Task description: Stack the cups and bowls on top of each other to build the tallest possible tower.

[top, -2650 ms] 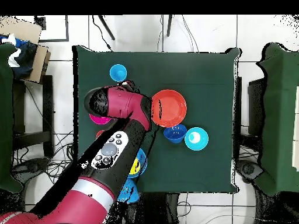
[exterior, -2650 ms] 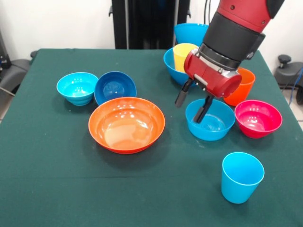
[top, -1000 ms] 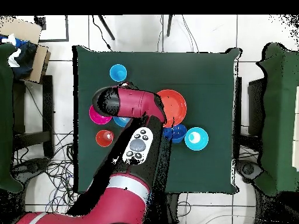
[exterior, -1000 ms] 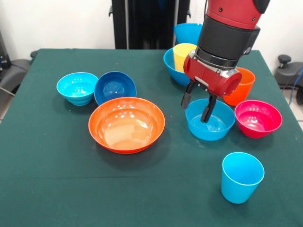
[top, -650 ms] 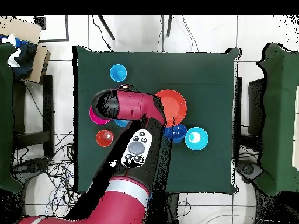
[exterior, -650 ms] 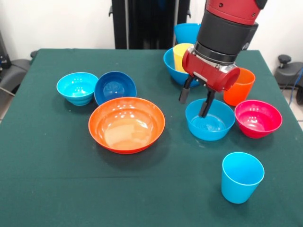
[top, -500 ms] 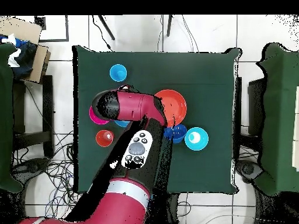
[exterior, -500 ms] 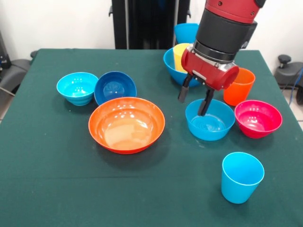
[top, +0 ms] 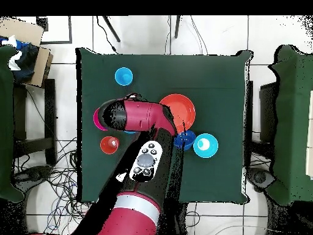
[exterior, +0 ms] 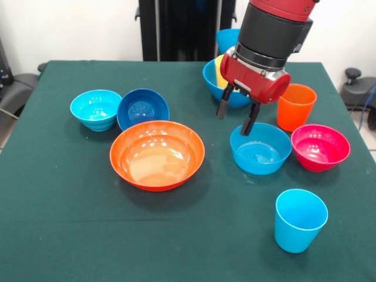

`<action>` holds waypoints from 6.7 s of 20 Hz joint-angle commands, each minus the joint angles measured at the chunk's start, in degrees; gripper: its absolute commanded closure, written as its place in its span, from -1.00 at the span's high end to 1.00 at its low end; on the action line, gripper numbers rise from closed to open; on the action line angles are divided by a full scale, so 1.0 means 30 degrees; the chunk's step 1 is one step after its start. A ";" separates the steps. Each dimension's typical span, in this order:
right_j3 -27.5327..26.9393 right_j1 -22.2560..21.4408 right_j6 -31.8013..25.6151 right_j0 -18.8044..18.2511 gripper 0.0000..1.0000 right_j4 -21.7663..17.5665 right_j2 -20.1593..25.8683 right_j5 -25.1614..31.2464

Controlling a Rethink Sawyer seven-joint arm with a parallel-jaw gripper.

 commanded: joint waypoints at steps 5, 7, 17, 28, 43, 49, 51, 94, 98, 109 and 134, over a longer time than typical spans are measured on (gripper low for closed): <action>0.2028 -0.0464 -0.1838 -0.1021 1.00 -0.2257 0.3153 -0.0926; 0.2108 -0.0548 -0.1861 -0.1184 1.00 -0.2370 0.3365 -0.0929; 0.2374 -0.0873 -0.1710 -0.1606 1.00 -0.2909 0.3836 -0.0936; 0.2471 -0.1017 -0.1515 -0.1913 1.00 -0.3465 0.4162 -0.0907; 0.2528 -0.0905 -0.0535 -0.1464 1.00 -0.3153 0.4158 -0.0714; 0.1837 -0.0335 0.0202 -0.0758 1.00 -0.2667 0.4203 -0.0412; 0.1570 -0.0132 0.0684 -0.0334 1.00 -0.2452 0.4016 -0.0254; 0.2597 -0.0067 -0.0170 -0.0707 1.00 -0.2685 0.3251 -0.1937; 0.2954 -0.0249 -0.0802 -0.1410 1.00 -0.3155 0.3616 -0.2281; 0.2325 0.0571 -0.0261 -0.0865 1.00 -0.3311 0.3253 -0.2732; 0.0838 0.2663 0.0777 0.0441 1.00 -0.2935 0.2228 -0.3224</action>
